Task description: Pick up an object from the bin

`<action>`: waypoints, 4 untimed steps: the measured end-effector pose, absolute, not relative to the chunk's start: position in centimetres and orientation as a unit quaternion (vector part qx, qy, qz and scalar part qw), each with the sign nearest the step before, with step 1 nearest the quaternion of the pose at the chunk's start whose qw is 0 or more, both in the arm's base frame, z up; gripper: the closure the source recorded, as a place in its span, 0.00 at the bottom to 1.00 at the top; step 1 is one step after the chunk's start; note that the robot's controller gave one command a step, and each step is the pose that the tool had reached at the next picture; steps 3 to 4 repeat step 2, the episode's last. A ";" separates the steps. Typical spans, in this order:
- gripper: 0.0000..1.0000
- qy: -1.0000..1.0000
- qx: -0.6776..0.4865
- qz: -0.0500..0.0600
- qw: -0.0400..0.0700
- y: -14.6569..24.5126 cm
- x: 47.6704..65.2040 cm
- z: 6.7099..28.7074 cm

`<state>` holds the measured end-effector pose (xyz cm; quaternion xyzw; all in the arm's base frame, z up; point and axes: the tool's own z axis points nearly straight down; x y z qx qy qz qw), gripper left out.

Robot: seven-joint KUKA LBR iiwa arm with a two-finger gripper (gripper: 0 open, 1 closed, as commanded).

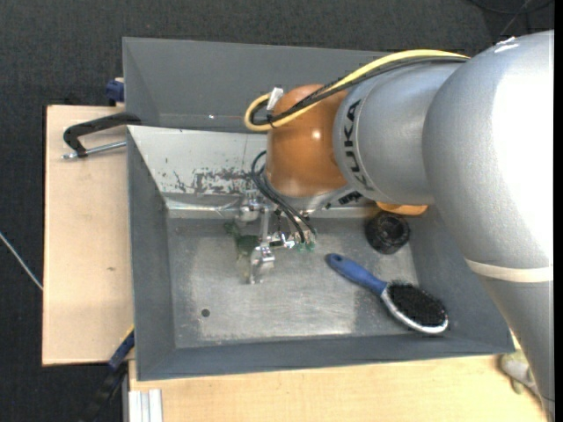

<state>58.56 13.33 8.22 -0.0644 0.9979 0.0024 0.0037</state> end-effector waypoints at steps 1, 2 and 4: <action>1.00 0.998 -0.062 0.001 0.002 13.0 58.5 8.1; 1.00 0.994 -0.108 0.001 0.007 13.0 56.9 22.3; 1.00 0.994 -0.108 0.001 0.007 13.0 56.9 22.3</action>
Offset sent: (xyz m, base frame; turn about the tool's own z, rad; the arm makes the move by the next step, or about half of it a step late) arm 0.0000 0.0000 0.0000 0.0000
